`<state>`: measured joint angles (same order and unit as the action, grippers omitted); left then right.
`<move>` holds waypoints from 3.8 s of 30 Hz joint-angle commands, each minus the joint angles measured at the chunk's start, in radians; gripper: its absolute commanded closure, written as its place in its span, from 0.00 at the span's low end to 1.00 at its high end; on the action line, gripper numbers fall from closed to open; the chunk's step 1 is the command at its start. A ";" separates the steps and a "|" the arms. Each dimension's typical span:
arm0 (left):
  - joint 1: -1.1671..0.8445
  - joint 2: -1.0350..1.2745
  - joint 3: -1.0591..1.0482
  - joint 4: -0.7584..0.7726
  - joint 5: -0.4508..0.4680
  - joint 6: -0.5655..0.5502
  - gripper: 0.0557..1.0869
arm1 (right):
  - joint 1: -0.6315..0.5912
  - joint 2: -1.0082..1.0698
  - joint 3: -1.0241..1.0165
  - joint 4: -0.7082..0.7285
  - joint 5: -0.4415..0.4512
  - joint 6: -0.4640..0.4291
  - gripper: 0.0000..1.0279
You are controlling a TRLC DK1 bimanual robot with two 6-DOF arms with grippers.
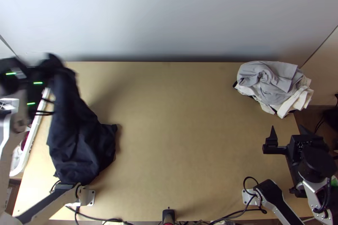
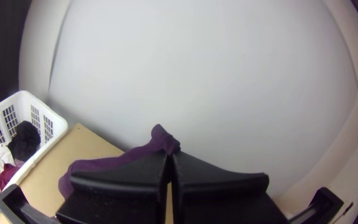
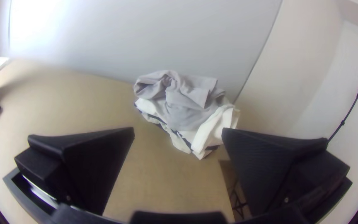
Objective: Fold the t-shirt
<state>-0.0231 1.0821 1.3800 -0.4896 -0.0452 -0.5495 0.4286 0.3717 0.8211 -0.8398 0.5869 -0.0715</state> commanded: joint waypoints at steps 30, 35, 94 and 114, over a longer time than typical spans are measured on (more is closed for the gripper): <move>-1.354 0.677 0.171 0.032 -0.012 0.097 0.97 | -0.123 0.325 0.024 0.225 -0.002 0.047 0.04; -1.367 0.756 0.318 0.016 -0.002 0.077 0.73 | -0.120 0.351 -0.004 0.274 -0.012 0.064 0.04; -0.535 0.564 -0.141 -0.388 -0.136 0.365 0.10 | 0.455 1.018 0.148 0.410 -0.211 0.285 0.04; -0.610 0.613 -0.099 -0.468 -0.288 0.332 0.89 | 0.521 1.148 0.164 0.433 -0.211 0.277 0.05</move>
<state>-0.6140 1.6680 1.2930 -0.9901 -0.2245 -0.2169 0.9264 1.4780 0.9886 -0.4076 0.3733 0.2092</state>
